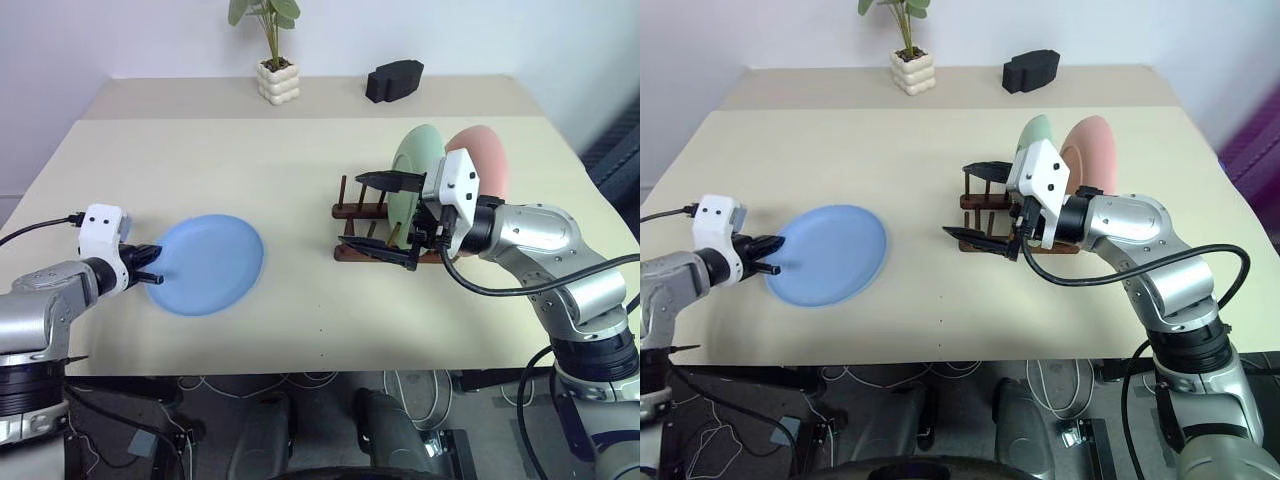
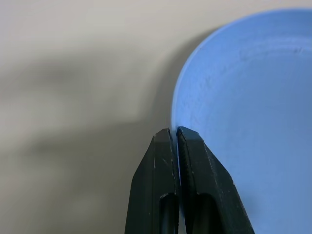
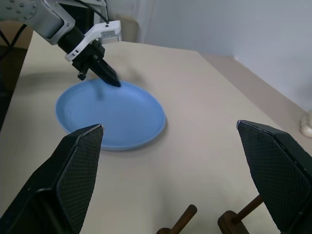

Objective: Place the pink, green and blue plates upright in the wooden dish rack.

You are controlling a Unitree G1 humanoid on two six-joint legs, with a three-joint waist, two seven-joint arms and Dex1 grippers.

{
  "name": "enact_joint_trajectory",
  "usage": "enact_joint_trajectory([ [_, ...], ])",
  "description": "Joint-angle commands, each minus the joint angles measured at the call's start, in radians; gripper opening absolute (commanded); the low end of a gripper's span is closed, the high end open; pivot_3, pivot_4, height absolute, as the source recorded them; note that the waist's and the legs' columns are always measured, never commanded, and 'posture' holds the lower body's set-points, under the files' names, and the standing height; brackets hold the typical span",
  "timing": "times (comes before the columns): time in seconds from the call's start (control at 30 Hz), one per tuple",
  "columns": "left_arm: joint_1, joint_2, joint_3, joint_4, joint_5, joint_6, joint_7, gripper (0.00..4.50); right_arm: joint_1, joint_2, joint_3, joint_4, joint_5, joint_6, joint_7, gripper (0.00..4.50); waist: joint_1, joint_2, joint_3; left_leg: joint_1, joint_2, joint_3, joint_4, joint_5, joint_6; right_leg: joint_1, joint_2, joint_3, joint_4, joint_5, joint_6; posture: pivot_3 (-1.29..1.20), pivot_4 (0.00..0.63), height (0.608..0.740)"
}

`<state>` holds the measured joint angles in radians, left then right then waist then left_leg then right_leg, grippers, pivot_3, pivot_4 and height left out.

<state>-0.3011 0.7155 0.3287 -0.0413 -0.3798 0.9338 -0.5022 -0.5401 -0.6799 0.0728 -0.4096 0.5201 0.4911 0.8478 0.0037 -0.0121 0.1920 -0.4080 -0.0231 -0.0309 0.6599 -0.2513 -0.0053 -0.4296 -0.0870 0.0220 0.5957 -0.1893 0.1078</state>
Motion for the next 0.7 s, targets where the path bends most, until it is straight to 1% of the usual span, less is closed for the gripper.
enact_joint_trajectory([
  [0.03, -0.094, -0.062, 0.031, -0.056, -0.03, -0.038, 0.055, 0.01, -0.043, 0.003, 0.001, 0.004, -0.072, -0.057, -0.015, 4.5, 0.009, -0.001, 0.001, 0.0, 0.0, 0.0, 0.0, 0.0, 0.0, 0.0, 0.0, 0.0, 0.0, 0.0, 0.0, 0.0, 0.15, 0.736],
  [0.1, -0.151, -0.107, 0.034, -0.078, -0.014, -0.083, 0.109, 0.01, -0.061, 0.007, 0.016, 0.025, -0.118, -0.082, -0.02, 4.5, 0.009, -0.003, 0.001, -0.001, 0.0, 0.0, 0.001, 0.0, 0.0, 0.0, 0.0, 0.0, 0.0, 0.0, 0.0, 0.0, 0.15, 0.736],
  [0.2, -0.278, -0.187, 0.034, -0.098, 0.005, -0.148, 0.219, 0.01, -0.091, 0.012, 0.054, 0.062, -0.207, -0.147, -0.023, 4.5, 0.009, -0.006, 0.003, -0.001, -0.001, 0.0, 0.002, 0.001, -0.001, 0.0, 0.0, -0.001, 0.0, 0.001, 0.002, 0.0, 0.15, 0.736],
  [0.3, -0.394, -0.232, -0.029, -0.133, 0.038, -0.205, 0.274, 0.01, -0.12, 0.028, 0.124, 0.113, -0.346, -0.244, -0.053, 4.5, 0.006, -0.006, 0.003, -0.001, -0.002, 0.0, 0.001, 0.001, -0.001, 0.0, 0.0, -0.001, 0.0, 0.002, 0.004, 0.0, 0.15, 0.736],
  [0.37, -0.444, -0.242, -0.072, -0.149, 0.062, -0.227, 0.285, 0.01, -0.136, 0.047, 0.162, 0.146, -0.424, -0.3, -0.077, 4.5, 0.001, -0.006, 0.003, -0.001, -0.004, 0.002, 0.001, 0.001, -0.001, 0.0, 0.0, -0.001, 0.0, 0.002, 0.004, 0.0, 0.15, 0.736],
  [0.47, -0.519, -0.248, -0.123, -0.16, 0.098, -0.196, 0.327, 0.01, -0.172, 0.079, 0.218, 0.211, -0.578, -0.4, -0.15, 4.5, -0.005, -0.006, 0.003, -0.001, -0.004, 0.003, 0.0, 0.001, -0.002, 0.0, 0.001, -0.001, 0.0, 0.002, 0.004, 0.0, 0.15, 0.736],
  [0.63, -0.574, -0.28, -0.15, -0.201, 0.077, -0.148, 0.341, 0.01, -0.188, 0.118, 0.262, 0.266, -0.714, -0.488, -0.204, 4.5, -0.016, -0.006, 0.003, -0.001, -0.004, 0.002, 0.0, 0.001, -0.002, 0.0, 0.002, -0.001, 0.0, 0.002, 0.004, 0.0, 0.15, 0.736],
  [0.7, -0.577, -0.287, -0.155, -0.214, 0.075, -0.135, 0.34, 0.01, -0.189, 0.132, 0.268, 0.276, -0.742, -0.508, -0.209, 4.5, -0.017, -0.006, 0.003, -0.001, -0.004, 0.002, 0.0, 0.001, -0.002, 0.0, 0.003, -0.001, 0.001, 0.002, 0.004, 0.0, 0.15, 0.736],
])
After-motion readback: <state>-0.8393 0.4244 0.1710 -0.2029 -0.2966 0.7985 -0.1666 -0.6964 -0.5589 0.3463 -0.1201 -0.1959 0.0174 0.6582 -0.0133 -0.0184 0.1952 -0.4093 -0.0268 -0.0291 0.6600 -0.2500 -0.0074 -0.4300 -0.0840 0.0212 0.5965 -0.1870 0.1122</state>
